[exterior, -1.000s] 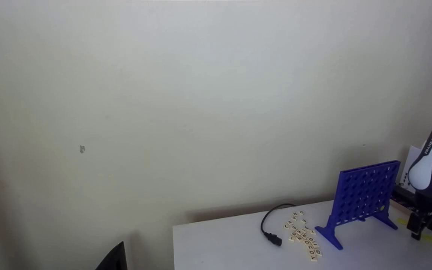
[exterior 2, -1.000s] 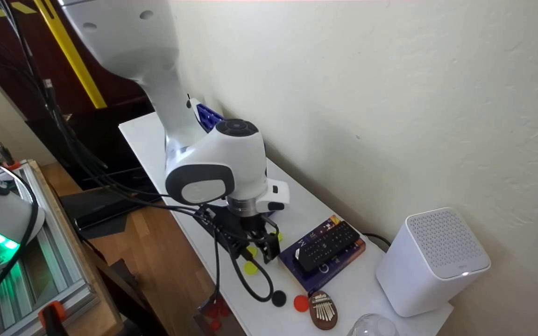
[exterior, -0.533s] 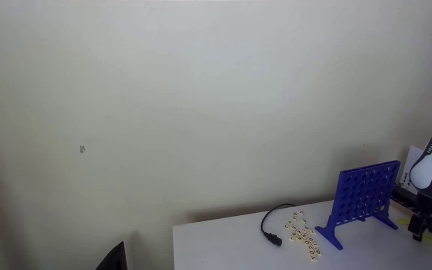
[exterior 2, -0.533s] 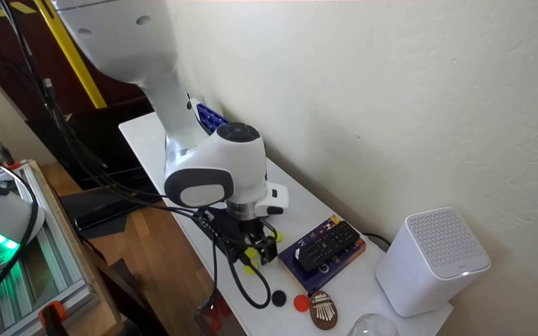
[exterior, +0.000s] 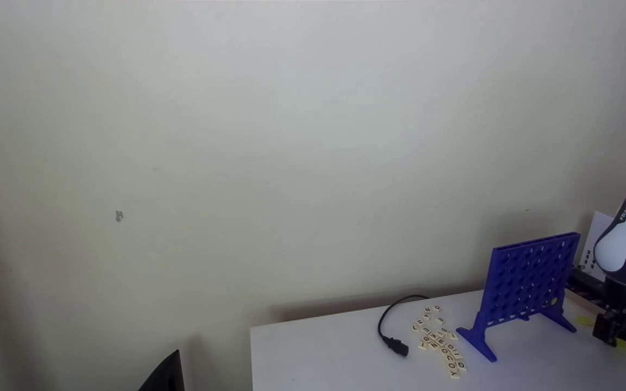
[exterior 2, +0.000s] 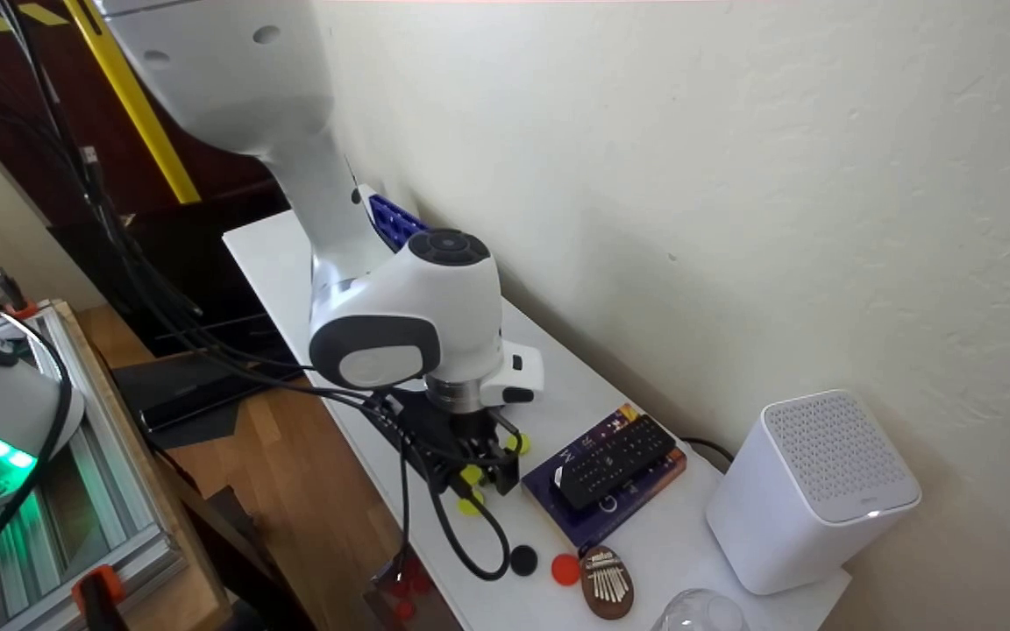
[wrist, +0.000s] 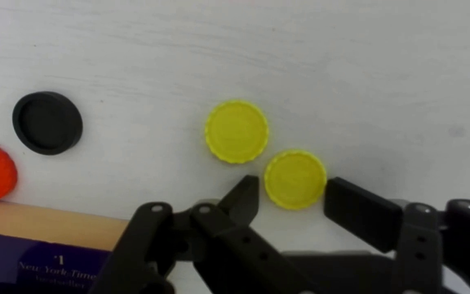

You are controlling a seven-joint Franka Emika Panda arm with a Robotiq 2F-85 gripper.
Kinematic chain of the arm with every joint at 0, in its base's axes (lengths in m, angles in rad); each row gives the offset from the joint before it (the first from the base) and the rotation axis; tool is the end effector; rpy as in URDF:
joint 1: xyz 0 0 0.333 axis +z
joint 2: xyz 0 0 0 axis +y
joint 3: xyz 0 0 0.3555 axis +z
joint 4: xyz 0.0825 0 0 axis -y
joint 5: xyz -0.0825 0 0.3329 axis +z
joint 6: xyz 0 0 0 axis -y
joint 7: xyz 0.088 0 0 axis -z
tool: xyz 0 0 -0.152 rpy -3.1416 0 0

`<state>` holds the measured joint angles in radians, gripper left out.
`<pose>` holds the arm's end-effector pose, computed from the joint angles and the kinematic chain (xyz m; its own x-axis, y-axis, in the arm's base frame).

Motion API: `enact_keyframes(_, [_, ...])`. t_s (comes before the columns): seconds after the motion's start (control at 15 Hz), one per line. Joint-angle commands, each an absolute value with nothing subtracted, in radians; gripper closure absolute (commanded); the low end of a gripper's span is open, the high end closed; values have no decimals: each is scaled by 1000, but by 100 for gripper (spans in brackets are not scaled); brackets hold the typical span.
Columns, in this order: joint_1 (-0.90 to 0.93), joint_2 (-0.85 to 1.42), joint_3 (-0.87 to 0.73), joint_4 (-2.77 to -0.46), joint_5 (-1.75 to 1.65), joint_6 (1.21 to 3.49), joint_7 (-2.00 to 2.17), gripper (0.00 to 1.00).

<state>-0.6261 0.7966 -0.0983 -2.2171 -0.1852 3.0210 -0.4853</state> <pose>0.3986 -0.3414 0.0525 0.9985 -0.0274 -0.0480 -0.0235 -0.9965 0.0796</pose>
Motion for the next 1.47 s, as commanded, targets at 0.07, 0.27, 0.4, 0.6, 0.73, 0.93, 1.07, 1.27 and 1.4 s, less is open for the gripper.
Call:
enact_keyframes(0.07, [-636, 816, -85, -2203, -208, 2995, -490, 35])
enact_keyframes(0.27, [-636, 815, -84, -2203, -208, 2993, -491, 66])
enact_keyframes(0.4, [-636, 815, -83, -2203, -207, 2991, -491, 79])
enact_keyframes(0.6, [-638, 814, -83, -2204, -208, 2991, -493, 81])
enact_keyframes(0.73, [-646, 809, -76, -2208, -207, 2995, -497, 81])
enact_keyframes(0.93, [-687, 780, -49, -2240, -198, 3025, -505, 81])
enact_keyframes(1.07, [-721, 757, -27, -2271, -194, 3060, -502, 81])
enact_keyframes(1.27, [-767, 724, -5, -2319, -202, 3122, -493, 81])
enact_keyframes(1.4, [-795, 701, 6, -2350, -212, 3158, -486, 81])
